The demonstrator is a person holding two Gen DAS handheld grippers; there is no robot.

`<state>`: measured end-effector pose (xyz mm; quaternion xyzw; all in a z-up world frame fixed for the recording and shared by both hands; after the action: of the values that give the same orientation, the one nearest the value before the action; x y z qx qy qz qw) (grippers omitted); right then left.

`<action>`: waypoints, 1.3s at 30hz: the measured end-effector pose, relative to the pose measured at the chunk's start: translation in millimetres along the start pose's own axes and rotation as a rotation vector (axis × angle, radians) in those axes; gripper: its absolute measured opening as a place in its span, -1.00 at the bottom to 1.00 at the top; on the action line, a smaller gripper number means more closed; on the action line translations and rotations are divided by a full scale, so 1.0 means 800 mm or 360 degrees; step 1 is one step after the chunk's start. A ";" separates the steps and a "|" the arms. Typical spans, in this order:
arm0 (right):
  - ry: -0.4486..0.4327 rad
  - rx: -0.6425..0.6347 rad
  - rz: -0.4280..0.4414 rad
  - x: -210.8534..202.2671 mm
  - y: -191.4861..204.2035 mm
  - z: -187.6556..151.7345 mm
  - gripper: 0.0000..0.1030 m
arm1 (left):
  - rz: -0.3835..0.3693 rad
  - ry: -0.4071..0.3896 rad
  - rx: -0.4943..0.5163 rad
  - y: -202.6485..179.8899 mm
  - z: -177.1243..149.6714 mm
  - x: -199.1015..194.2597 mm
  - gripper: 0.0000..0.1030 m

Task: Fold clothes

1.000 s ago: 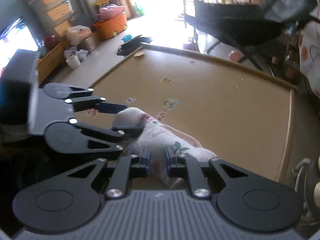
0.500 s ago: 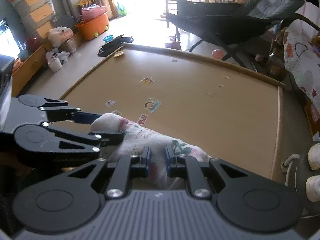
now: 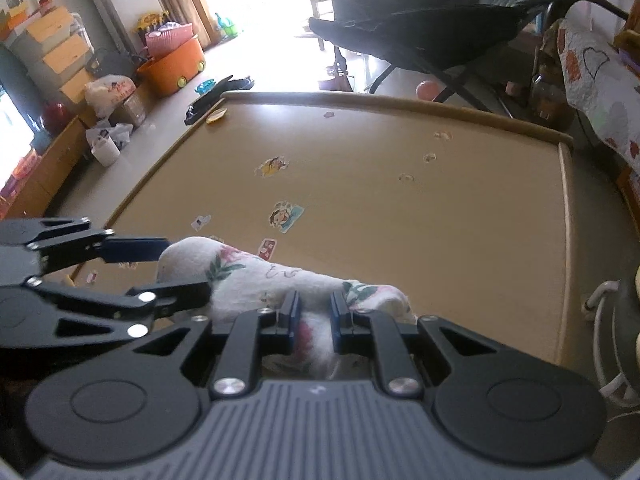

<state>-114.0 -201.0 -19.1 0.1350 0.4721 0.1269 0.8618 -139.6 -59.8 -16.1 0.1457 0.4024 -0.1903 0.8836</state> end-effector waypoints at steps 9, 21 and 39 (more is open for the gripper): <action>-0.0056 0.0026 0.0046 -0.003 -0.004 -0.007 -0.72 | -0.0063 0.0070 -0.0589 0.034 -0.006 0.002 0.09; -0.0112 0.0043 0.0052 -0.005 -0.004 -0.013 -0.72 | -0.0150 0.0193 -0.0734 0.024 -0.008 0.038 0.21; -0.0171 0.0021 -0.0094 -0.024 -0.010 -0.026 -0.60 | -0.0233 0.0105 -0.0748 0.037 -0.026 0.043 0.27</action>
<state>-141.0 -212.4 -17.6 0.1335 0.4296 0.0909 0.8884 -118.9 -32.4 -52.6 -0.0874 0.4738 -0.1501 0.8634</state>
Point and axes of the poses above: each gripper's, at about its wrist camera, not at the fingertips, and x roughly the way its jaws point, y to its left, z to its top, the point moved 8 cm from there along x, roughly the way its jaws point, and after that the axes turned 9 degrees about x, right-handed, at the moved point
